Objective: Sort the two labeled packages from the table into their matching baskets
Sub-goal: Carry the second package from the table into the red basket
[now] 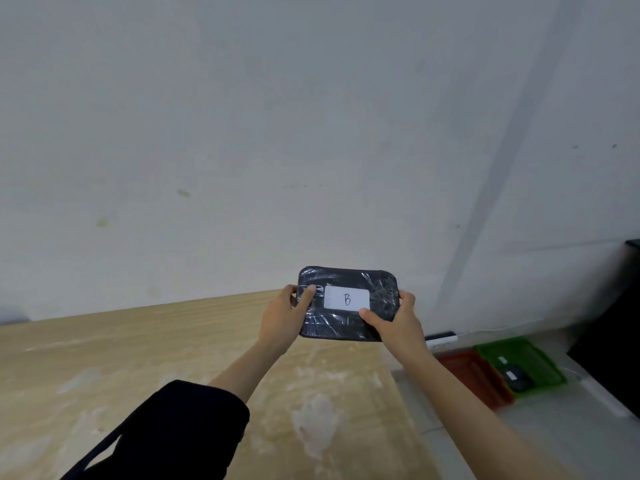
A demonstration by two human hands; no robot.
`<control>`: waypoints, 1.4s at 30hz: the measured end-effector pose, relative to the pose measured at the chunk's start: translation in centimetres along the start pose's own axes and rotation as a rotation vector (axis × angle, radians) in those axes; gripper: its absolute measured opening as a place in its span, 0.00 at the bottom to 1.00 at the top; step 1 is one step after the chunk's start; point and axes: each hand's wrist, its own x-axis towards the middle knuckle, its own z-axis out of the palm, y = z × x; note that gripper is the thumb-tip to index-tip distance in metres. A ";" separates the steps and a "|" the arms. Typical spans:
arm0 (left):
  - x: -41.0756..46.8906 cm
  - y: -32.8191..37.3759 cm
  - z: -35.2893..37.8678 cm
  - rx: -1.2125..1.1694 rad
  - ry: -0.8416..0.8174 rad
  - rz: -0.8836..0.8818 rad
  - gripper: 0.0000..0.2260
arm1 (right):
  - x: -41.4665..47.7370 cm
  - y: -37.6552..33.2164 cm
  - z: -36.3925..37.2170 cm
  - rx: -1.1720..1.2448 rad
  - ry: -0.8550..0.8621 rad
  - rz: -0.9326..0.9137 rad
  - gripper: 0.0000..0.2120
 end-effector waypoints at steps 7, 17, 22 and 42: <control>0.9 5.5 11.1 0.068 -0.041 0.030 0.17 | 5.1 5.1 -9.9 0.023 0.019 0.039 0.37; -0.1 11.6 30.1 0.140 -0.032 -0.019 0.18 | 11.0 15.9 -25.3 0.086 -0.008 0.063 0.36; -1.1 16.6 40.4 0.063 -0.023 -0.062 0.17 | 14.7 20.1 -35.2 0.058 -0.035 0.086 0.37; 6.7 17.1 67.6 -0.012 0.067 -0.304 0.18 | 35.9 37.8 -46.5 -0.011 -0.201 0.160 0.35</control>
